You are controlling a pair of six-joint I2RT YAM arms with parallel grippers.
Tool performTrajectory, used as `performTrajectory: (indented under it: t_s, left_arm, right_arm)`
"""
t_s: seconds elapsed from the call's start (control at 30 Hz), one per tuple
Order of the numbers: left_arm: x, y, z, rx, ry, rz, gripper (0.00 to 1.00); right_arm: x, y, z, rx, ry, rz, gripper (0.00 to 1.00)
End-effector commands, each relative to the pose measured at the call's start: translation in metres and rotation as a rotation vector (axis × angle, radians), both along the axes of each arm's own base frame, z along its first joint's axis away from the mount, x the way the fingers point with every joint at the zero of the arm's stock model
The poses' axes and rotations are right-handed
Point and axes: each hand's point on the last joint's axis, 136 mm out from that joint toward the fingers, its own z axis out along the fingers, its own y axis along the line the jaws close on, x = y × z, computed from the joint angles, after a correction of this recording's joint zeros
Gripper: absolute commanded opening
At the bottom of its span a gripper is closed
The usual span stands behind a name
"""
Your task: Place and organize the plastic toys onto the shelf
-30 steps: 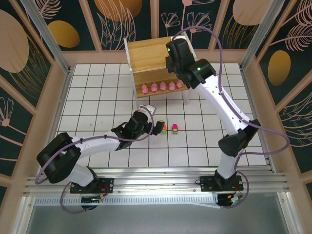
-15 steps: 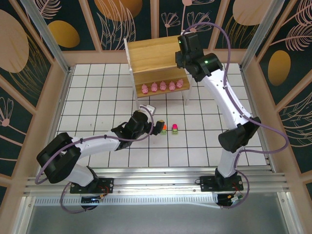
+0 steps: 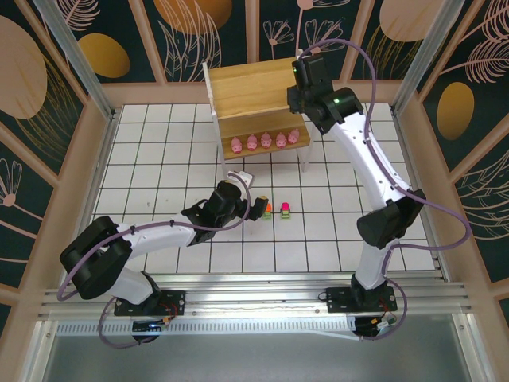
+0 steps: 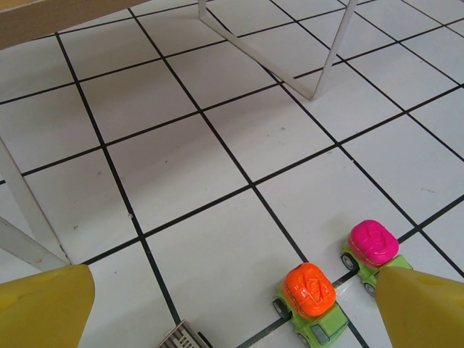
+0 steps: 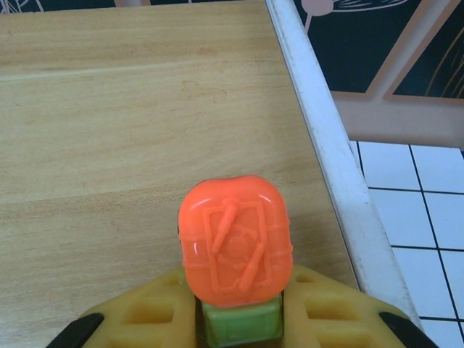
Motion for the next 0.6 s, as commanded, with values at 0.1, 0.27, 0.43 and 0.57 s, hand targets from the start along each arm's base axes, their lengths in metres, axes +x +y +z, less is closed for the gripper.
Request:
performTrajectory:
  t_s: [0.1, 0.27, 0.43, 0.57]
  left_arm:
    - [0.001, 0.007, 0.0, 0.004, 0.001, 0.023, 0.99]
    - [0.001, 0.007, 0.001, 0.002, 0.001, 0.022, 0.99]
    - [0.001, 0.007, 0.002, 0.002, -0.001, 0.022, 0.99]
    - [0.001, 0.007, 0.002, 0.001, 0.0, 0.022, 0.99]
  right_arm:
    - [0.0, -0.004, -0.002, -0.011, 0.006, 0.005, 0.25]
    - [-0.001, -0.004, 0.002, -0.006, -0.003, 0.008, 0.32]
    - [-0.002, -0.004, 0.007, -0.002, -0.013, 0.004, 0.35]
    - [-0.004, -0.006, 0.016, 0.006, -0.033, -0.001, 0.39]
